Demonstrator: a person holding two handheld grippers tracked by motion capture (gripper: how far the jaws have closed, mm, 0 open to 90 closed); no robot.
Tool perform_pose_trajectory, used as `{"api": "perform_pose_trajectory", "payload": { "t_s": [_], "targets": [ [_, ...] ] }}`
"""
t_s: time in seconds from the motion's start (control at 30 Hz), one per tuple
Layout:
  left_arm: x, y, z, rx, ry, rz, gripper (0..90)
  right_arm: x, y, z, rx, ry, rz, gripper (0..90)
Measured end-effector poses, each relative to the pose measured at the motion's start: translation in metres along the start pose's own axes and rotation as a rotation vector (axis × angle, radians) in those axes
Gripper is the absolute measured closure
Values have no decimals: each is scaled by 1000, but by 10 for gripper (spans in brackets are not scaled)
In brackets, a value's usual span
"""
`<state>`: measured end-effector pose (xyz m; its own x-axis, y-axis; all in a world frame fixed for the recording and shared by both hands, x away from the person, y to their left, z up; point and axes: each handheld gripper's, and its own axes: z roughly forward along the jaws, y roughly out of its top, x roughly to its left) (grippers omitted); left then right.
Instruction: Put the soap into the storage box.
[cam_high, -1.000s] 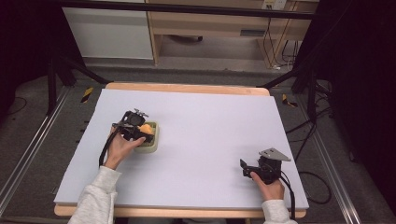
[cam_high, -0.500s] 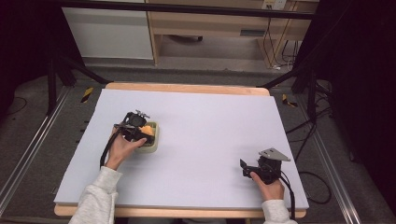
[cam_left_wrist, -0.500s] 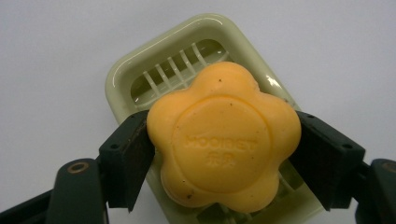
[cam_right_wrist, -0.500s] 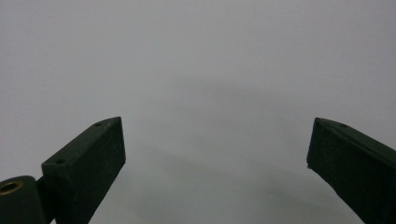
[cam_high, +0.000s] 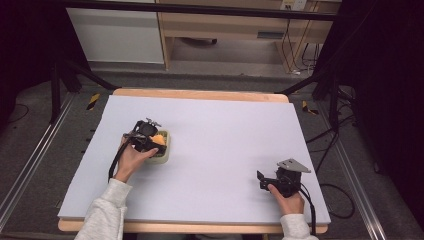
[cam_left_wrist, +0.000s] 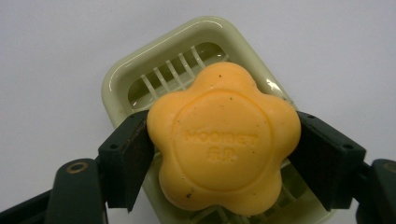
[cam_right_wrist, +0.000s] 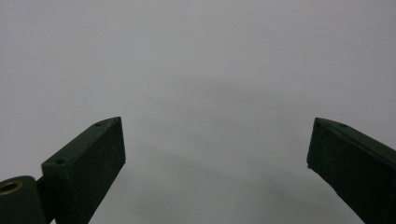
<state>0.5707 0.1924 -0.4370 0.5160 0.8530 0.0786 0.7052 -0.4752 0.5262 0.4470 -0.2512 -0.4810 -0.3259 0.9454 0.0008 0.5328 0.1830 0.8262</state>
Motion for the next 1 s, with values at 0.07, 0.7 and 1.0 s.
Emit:
{"api": "perform_pose_trajectory", "payload": {
  "t_s": [0.07, 0.7, 1.0],
  "targets": [
    [0, 0, 0, -1, 1, -1, 243, 0, 0, 0, -1, 0, 0, 48],
    [1, -3, -32, -176, -3, -27, 241, -1, 1, -1, -6, -7, 6, 47],
    [-2, -19, -49, -285, -6, -35, 255, -1, 1, -2, -13, -19, 8, 47]
  ]
}}
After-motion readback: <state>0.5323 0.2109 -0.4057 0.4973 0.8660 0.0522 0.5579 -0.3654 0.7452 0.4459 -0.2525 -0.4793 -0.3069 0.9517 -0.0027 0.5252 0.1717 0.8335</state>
